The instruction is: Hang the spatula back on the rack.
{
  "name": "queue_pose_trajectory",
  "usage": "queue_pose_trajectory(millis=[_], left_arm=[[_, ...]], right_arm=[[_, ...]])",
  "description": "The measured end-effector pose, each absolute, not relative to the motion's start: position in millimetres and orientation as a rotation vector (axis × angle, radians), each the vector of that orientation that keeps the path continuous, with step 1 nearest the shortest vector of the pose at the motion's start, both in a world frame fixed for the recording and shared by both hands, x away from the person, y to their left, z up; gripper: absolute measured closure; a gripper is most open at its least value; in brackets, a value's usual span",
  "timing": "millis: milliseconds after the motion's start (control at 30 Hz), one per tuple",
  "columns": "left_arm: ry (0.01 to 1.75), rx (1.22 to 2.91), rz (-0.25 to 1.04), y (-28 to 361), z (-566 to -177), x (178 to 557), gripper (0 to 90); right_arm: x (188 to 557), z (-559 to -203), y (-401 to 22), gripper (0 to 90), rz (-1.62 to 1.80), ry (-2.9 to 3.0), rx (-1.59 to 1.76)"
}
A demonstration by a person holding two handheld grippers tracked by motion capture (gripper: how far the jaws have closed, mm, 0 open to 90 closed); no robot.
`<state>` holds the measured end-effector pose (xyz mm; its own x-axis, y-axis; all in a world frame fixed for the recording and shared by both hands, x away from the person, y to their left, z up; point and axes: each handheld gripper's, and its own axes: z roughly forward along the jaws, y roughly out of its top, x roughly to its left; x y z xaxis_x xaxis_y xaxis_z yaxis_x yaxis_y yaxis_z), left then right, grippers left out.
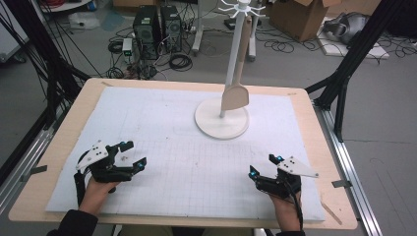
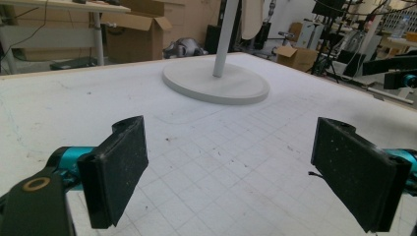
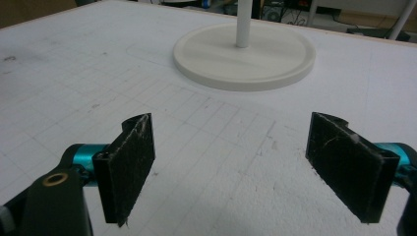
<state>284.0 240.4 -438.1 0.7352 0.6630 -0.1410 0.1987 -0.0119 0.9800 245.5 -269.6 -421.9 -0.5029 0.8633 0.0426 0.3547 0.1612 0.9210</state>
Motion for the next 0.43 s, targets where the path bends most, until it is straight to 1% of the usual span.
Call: queue_pose_trajectory(millis=[433], left_arm=[[0.731, 1.572, 0.424, 241.9, -441.0, 284.4, 14.8]], right_arm=[[243.2, -422.7, -276.4, 17.9, 1.326, 1.923, 1.162]])
